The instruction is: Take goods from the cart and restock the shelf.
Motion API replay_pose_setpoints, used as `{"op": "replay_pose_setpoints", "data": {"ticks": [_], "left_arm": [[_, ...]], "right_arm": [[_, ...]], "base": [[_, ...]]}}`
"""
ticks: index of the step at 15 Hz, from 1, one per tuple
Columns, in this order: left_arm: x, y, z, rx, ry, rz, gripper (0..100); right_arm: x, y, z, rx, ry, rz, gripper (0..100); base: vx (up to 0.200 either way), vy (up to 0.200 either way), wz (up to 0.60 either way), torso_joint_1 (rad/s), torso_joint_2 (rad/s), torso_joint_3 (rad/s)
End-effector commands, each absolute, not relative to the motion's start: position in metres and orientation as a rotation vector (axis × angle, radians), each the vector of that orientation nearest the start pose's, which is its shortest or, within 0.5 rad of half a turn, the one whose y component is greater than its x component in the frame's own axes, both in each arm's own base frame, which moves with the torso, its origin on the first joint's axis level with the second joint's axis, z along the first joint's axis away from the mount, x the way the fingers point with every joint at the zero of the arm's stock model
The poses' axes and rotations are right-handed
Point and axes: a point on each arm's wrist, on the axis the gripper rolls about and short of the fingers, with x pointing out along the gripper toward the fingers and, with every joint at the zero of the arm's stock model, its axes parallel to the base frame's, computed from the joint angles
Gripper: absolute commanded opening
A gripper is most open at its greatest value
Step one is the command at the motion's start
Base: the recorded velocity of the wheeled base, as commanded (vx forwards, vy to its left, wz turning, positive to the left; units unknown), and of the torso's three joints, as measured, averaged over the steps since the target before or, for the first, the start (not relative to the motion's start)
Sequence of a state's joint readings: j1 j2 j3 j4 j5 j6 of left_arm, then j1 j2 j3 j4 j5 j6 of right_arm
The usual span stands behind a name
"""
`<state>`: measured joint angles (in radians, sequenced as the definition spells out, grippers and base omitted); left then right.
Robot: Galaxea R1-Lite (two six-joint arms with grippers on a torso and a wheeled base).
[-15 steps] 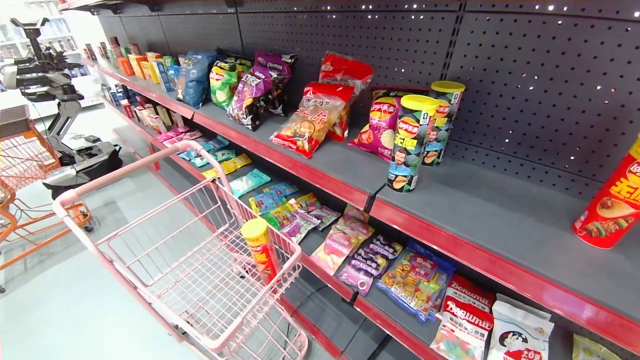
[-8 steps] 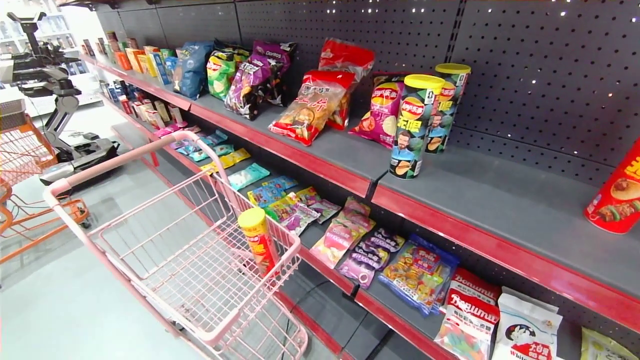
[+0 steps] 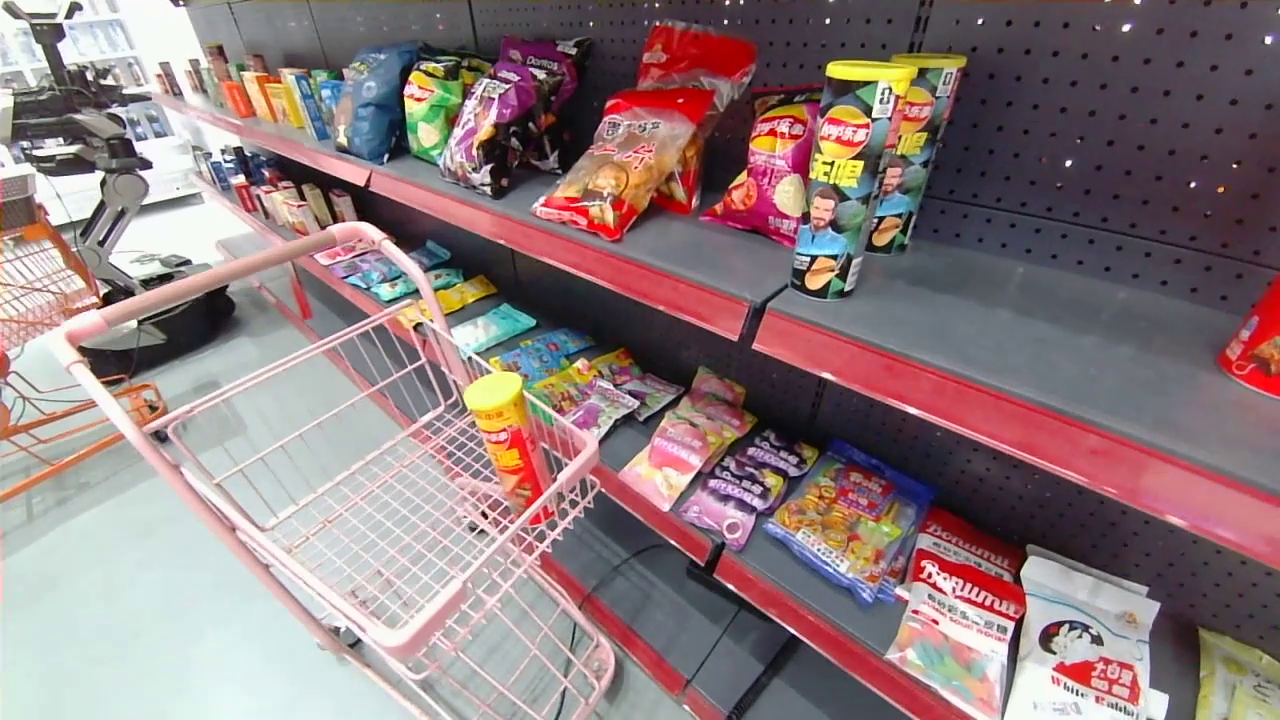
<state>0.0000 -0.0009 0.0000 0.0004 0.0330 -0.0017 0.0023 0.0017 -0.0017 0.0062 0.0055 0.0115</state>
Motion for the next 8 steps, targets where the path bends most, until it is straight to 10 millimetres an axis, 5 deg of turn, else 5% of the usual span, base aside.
{"op": "replay_pose_setpoints", "data": {"ticks": [1, 4, 5, 7, 8], "left_arm": [[-0.023, 0.001, 0.075, -0.003, 0.0, 0.032, 100], [-0.024, 0.0, 0.081, -0.003, -0.025, -0.02, 100], [-0.018, 0.0, 0.154, -0.046, -0.055, -0.058, 100], [0.024, 0.0, 0.243, -0.161, -0.028, 0.005, 100], [0.054, -0.001, 0.243, -0.137, 0.07, 0.006, 100]], "right_arm": [[-0.023, 0.0, 0.075, 0.011, 0.006, 0.009, 100], [-0.023, 0.0, 0.075, 0.021, 0.006, 0.008, 100], [-0.023, 0.0, 0.075, 0.028, 0.006, 0.008, 100], [-0.023, 0.0, 0.075, 0.026, 0.006, 0.008, 100], [-0.023, 0.0, 0.075, 0.025, 0.006, 0.009, 100]], "base": [[0.0, 0.0, 0.0, -0.173, 0.53, 0.354], [0.0, 0.0, 0.0, -0.085, 0.25, 0.162], [0.0, 0.0, 0.0, -0.017, 0.07, 0.051], [0.0, 0.0, 0.0, 0.0, 0.0, 0.0], [0.0, 0.0, 0.0, 0.0, 0.0, 0.0]]}}
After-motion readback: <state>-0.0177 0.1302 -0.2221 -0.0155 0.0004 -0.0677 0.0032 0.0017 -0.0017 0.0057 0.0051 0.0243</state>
